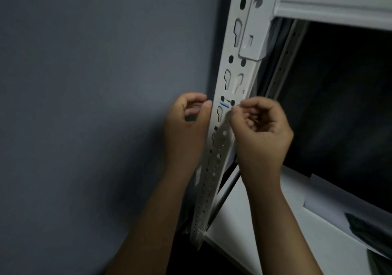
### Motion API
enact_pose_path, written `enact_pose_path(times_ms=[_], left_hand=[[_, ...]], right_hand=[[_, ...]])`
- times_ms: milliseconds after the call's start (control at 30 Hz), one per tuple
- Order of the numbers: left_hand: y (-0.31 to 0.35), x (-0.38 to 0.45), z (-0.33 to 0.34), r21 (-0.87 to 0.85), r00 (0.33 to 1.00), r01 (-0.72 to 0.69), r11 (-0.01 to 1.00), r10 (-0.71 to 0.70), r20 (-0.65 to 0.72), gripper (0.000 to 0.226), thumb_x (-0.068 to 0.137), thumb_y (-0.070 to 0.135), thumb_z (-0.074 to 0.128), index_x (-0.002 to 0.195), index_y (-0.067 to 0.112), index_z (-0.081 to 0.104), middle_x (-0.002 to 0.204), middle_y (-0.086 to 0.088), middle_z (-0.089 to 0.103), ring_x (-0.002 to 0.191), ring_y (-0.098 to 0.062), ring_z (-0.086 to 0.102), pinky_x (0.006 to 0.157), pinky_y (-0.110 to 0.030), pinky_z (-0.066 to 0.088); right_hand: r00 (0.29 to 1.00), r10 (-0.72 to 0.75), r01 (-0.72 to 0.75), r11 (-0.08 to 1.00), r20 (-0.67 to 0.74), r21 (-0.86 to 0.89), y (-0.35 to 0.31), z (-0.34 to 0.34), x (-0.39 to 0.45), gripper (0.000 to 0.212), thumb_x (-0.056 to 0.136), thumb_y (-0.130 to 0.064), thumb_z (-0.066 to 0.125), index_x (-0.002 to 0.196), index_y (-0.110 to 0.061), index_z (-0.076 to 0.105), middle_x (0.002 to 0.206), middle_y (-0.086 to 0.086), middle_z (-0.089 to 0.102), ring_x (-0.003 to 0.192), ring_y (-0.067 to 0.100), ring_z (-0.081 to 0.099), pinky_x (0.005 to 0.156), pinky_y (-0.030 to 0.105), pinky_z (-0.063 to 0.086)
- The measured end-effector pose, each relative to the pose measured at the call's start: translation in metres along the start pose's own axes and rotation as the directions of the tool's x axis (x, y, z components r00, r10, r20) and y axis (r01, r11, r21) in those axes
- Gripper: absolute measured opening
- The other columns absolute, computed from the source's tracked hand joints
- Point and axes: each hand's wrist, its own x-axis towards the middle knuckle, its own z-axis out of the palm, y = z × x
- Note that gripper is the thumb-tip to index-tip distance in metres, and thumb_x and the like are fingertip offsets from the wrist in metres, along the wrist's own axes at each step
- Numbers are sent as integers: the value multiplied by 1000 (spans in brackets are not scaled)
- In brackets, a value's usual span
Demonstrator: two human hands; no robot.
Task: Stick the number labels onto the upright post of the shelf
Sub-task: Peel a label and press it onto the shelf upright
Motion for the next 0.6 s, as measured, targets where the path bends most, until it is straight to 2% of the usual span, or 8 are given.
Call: enact_pose_path(times_ms=[67,167,367,467,533,600], left_hand=[[4,4,1,5,999,-51,999,51,-2,14,89,15,61,88,29,60,86,12,64,75,8,59,61,-6,43],[6,4,5,136,987,-163,977,160,30,9,89,16,62,93,25,63,96,6,65,82,4,60,66,-7,47],[1,5,7,328,929,-345,879,370,-16,9,89,13,63,94,15,70,95,10,62,78,-2,59,68,-8,47],[-3,5,10,316,919,-364,876,393,-30,8,89,12,63,93,12,70,97,6,62,82,-2,58,70,-7,46],[-6,4,11,297,920,-361,884,390,-45,9,89,9,63,92,10,71,97,6,62,84,5,57,72,-4,43],[-9,3,11,279,930,-342,897,366,-40,10,88,8,63,93,9,72,96,12,60,87,15,54,75,-1,41]], right_hand=[[1000,0,0,1000,-20,18,-4,-2,6,24,81,8,65,89,-15,64,77,-3,62,67,0,55,67,13,46],[1000,-4,4,998,-3,-56,-5,-8,7,21,84,1,67,96,-17,69,80,-2,66,72,2,60,72,15,49],[999,16,-20,996,-40,-86,2,-13,5,16,87,-7,67,93,-23,71,91,2,70,78,2,64,70,11,49],[999,-43,38,990,-31,-139,6,-13,4,21,89,-8,66,90,-29,68,94,-1,69,87,5,65,78,15,50],[994,-102,96,979,-26,-180,8,-12,4,23,87,-6,67,90,-30,68,98,-2,68,95,7,65,85,19,50],[992,-119,111,983,-42,-148,10,-11,3,24,87,-3,66,91,-27,68,100,-1,69,99,7,65,86,17,50]])
